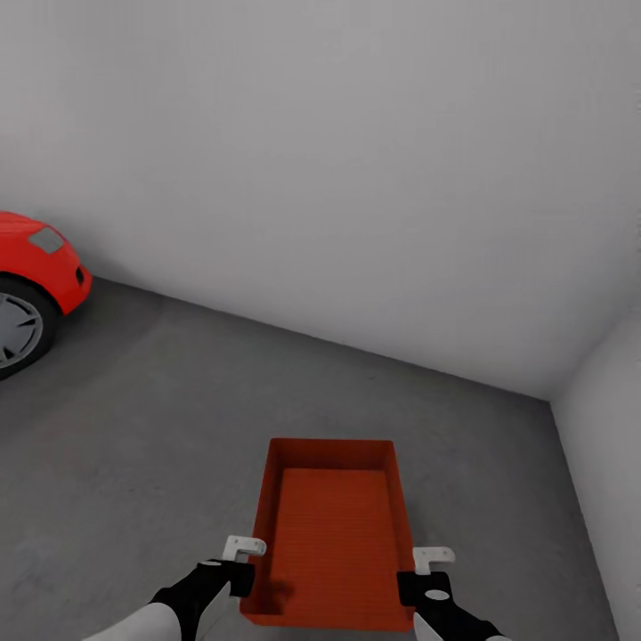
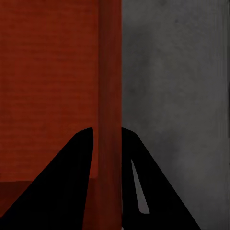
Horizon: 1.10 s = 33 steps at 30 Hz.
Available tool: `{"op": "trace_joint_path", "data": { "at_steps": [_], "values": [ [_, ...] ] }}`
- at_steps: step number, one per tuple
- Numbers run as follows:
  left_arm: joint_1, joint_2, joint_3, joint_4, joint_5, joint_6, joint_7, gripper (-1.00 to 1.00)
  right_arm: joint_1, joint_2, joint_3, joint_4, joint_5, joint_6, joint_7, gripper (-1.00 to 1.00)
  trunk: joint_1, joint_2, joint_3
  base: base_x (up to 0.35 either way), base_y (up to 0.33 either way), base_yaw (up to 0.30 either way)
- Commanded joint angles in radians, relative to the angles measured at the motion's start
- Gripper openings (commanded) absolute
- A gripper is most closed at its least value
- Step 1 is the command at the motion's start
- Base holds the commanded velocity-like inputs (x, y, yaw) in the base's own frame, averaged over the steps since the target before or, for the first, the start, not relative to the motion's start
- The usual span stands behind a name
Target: Move the two storage containers from the living room to the garage. In the garage, place one container on the floor and stack the other container on top of it (either order is fine).
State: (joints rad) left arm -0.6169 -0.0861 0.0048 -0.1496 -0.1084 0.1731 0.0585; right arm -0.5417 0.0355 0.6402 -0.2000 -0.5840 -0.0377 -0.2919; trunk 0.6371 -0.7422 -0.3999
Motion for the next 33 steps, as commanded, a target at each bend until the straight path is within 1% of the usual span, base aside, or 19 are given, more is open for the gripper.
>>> {"op": "trace_joint_path", "data": {
  "at_steps": [1,33],
  "values": [
    [0.000,0.000,0.000,-0.002,-0.018,0.006,0.004,-1.00,-0.001,0.000,-0.002,0.001,-0.006,-0.005,-0.004,-1.00,0.001,-0.001,-0.001,0.322,0.000,-0.240],
    [0.000,0.000,0.000,-0.003,-0.017,0.007,0.004,-1.00,-0.001,0.000,-0.002,0.001,-0.005,-0.005,-0.004,-1.00,0.001,-0.001,-0.001,0.322,0.000,-0.245]
  ]
}}
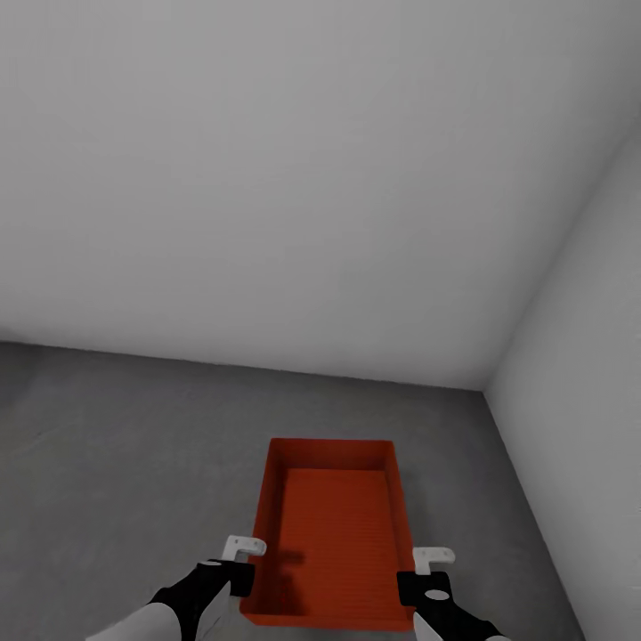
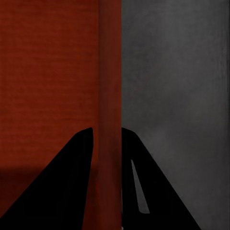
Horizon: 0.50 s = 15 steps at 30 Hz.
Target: Move the two storage containers from the living room to the garage. In the garage, place one container on the floor and stack the other container on top of it (either order is fine).
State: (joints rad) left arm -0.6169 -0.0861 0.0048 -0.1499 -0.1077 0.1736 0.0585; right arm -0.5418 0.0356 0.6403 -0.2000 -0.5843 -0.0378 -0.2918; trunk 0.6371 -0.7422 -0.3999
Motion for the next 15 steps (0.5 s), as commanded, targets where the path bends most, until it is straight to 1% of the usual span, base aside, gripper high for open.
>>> {"op": "trace_joint_path", "data": {
  "at_steps": [1,12,15],
  "values": [
    [0.000,0.000,0.000,-0.002,-0.018,0.006,0.004,-1.00,-0.001,0.000,-0.002,0.001,-0.006,-0.005,-0.004,-1.00,0.001,-0.001,-0.001,0.322,0.000,-0.245],
    [0.000,0.000,0.000,-0.003,-0.018,0.006,0.004,-1.00,-0.001,-0.001,-0.002,0.001,-0.004,-0.005,-0.004,-1.00,0.001,-0.001,-0.001,0.322,0.000,-0.243],
    [0.000,0.000,0.000,-0.002,-0.018,0.006,0.004,-1.00,-0.001,-0.002,-0.002,0.001,-0.006,-0.005,-0.004,-1.00,0.001,-0.001,-0.001,0.322,0.000,-0.097]
  ]
}}
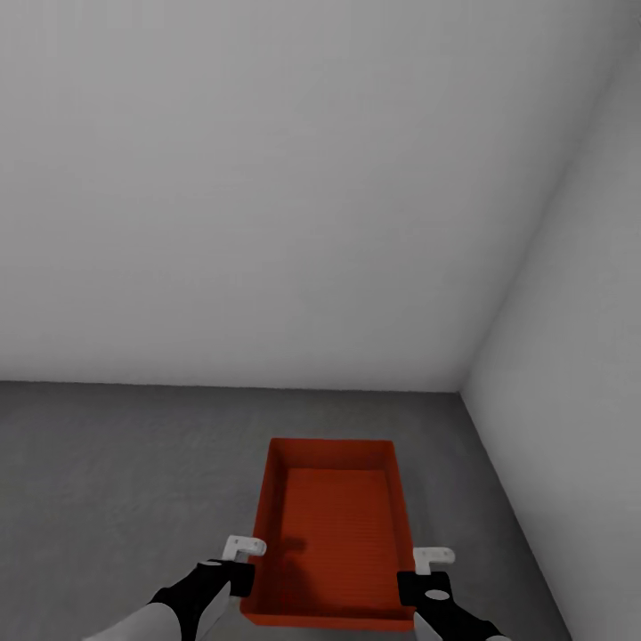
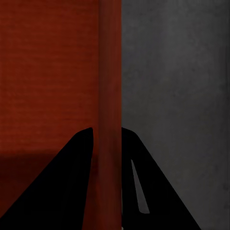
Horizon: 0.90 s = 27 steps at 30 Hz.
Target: Move the two storage containers from the living room to the garage. In the garage, place one container on the floor and stack the other container on top of it (either order is fine).
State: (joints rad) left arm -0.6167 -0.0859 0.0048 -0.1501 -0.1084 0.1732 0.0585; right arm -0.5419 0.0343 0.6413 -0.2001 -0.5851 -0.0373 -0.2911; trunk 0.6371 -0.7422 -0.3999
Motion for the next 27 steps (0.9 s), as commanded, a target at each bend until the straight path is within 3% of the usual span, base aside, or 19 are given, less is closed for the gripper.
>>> {"op": "trace_joint_path", "data": {
  "at_steps": [1,10,27],
  "values": [
    [0.000,0.000,0.000,-0.002,-0.017,0.006,0.004,-1.00,-0.001,-0.001,-0.003,0.001,-0.005,-0.006,-0.005,-1.00,0.001,-0.001,-0.001,0.322,0.000,-0.037],
    [0.000,0.000,0.000,-0.003,-0.017,0.006,0.004,-1.00,-0.001,-0.001,-0.003,0.001,-0.005,-0.006,-0.005,-1.00,0.001,-0.001,-0.001,0.286,0.000,-0.006],
    [0.000,0.000,-0.001,-0.003,-0.018,0.006,0.004,-1.00,-0.001,-0.001,-0.003,0.001,-0.005,-0.006,-0.005,-1.00,0.001,-0.001,-0.001,0.011,0.000,0.000]
  ]
}}
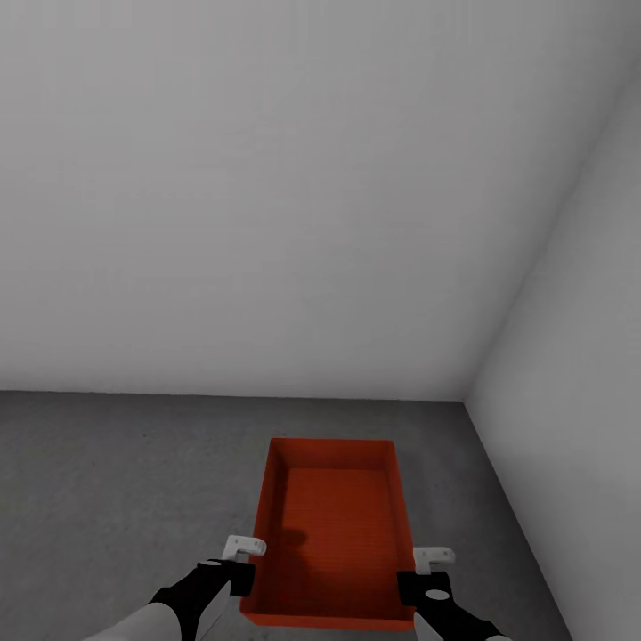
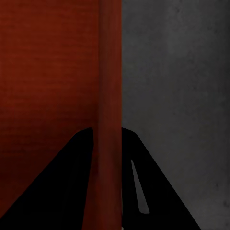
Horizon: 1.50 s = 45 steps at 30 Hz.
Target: Move the two storage containers from the living room to the garage. In the garage, place one container on the floor and stack the other container on top of it (either order is fine).
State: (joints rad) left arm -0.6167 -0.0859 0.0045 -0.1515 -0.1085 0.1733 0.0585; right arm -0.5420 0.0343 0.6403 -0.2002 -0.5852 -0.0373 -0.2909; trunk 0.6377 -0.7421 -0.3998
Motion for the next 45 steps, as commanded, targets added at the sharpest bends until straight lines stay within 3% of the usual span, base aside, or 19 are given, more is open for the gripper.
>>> {"op": "trace_joint_path", "data": {
  "at_steps": [1,16,45],
  "values": [
    [0.000,0.000,0.000,-0.002,-0.017,0.006,0.004,-1.00,-0.001,-0.001,-0.002,0.001,-0.005,-0.006,-0.005,-1.00,0.000,-0.001,-0.001,0.000,0.000,0.000],
    [0.000,-0.008,0.000,0.001,-0.017,0.008,0.010,-1.00,-0.001,-0.001,-0.002,0.001,-0.005,-0.006,-0.005,-1.00,0.000,-0.001,-0.001,0.000,0.000,0.000],
    [0.000,-0.005,0.002,0.001,-0.011,0.008,0.009,-1.00,-0.001,-0.001,-0.002,0.001,-0.005,-0.005,-0.005,-1.00,0.111,-0.204,-0.092,0.000,0.000,0.000]
  ]
}}
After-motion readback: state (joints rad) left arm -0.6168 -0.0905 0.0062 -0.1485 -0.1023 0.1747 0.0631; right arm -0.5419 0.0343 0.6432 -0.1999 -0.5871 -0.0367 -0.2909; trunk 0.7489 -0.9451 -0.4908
